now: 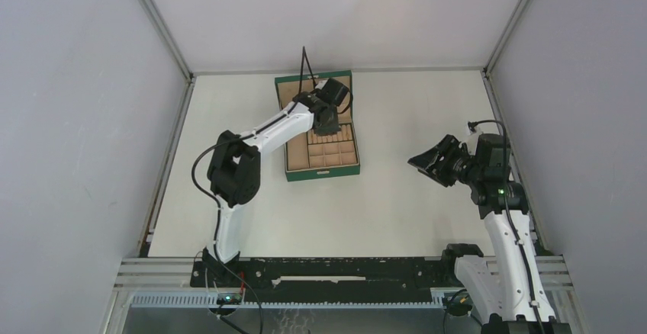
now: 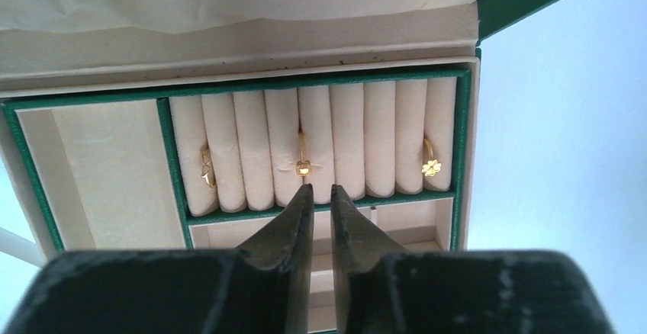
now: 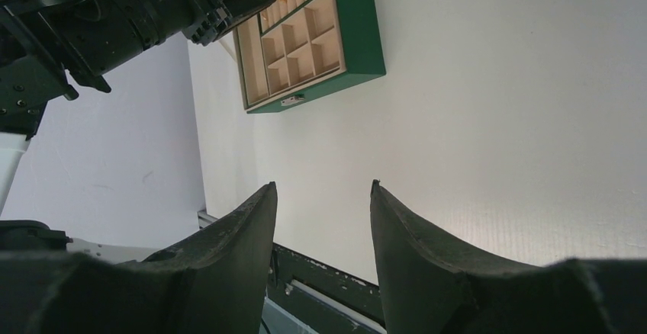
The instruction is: Organize the mixed jewelry
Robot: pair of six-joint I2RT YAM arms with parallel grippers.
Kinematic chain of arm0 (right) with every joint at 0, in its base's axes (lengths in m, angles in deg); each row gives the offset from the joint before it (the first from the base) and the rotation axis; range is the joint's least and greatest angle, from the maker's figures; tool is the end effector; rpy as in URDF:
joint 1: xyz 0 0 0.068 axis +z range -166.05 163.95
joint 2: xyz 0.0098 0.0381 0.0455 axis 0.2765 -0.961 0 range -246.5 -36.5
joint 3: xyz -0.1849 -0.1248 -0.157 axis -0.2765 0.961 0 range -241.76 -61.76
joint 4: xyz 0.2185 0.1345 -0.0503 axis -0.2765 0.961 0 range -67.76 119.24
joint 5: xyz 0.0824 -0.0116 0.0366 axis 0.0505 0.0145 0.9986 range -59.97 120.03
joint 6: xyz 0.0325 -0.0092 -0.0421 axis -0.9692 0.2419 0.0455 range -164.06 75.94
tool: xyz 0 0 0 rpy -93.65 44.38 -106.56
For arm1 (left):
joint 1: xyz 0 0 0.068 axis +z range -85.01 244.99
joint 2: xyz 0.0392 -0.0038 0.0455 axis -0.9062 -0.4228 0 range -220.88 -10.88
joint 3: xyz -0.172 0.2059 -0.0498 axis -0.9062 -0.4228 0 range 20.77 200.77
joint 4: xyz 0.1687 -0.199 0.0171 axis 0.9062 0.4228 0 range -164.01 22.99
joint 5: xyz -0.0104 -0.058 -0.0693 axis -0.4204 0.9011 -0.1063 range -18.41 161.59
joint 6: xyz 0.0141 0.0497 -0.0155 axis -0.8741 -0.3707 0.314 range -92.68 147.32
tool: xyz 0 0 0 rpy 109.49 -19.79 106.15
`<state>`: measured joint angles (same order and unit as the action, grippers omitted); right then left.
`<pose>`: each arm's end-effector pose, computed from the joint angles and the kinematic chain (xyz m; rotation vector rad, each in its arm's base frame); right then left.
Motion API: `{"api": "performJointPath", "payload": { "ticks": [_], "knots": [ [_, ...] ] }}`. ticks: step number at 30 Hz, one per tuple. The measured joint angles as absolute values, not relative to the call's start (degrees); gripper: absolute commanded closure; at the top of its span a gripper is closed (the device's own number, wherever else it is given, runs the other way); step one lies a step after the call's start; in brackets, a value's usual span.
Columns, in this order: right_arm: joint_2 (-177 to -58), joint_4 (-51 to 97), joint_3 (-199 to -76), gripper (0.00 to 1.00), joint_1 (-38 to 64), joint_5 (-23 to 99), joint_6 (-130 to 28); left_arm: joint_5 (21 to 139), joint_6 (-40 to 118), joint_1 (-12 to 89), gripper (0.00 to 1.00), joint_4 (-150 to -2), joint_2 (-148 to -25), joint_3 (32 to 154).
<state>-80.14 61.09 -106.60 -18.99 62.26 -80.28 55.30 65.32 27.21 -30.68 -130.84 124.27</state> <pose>0.1558 0.0110 0.2972 0.4530 2.2266 0.9396 0.3683 -0.2730 0.2369 -0.1035 2.5525 -0.1348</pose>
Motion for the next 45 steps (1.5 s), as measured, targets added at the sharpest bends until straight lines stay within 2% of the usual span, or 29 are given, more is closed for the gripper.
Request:
{"api": "performJointPath", "payload": {
  "ticks": [4,19,26,31,38,42,45],
  "knots": [
    [-79.53,61.07,-106.6,0.43,-18.99,62.3,-80.37,55.21,64.45,27.17,0.93,-30.68,-130.84,124.25],
    [-78.74,62.08,-106.6,0.43,-18.99,62.28,-80.37,53.99,63.81,27.12,0.95,-31.01,-133.03,123.61],
    [-79.0,62.06,-106.6,0.43,-18.99,62.28,-80.37,53.79,61.1,26.84,0.81,-30.16,-130.89,123.61],
    [-79.94,62.06,-106.6,0.43,-18.99,62.28,-80.35,53.79,57.06,26.27,0.76,-29.28,-120.68,124.09],
    [-81.3,61.75,-106.6,0.44,-18.99,62.28,-80.35,53.7,51.07,29.68,0.66,-31.4,-108.7,135.29],
    [-81.56,61.44,-106.6,0.43,-18.99,62.28,-80.37,56.19,49.71,37.35,0.62,-31.8,-111.04,143.7],
    [-81.56,61.44,-106.6,0.43,-18.99,62.28,-80.37,59.84,49.8,43.32,0.57,-30.64,-118.45,152.31]
  ]
}}
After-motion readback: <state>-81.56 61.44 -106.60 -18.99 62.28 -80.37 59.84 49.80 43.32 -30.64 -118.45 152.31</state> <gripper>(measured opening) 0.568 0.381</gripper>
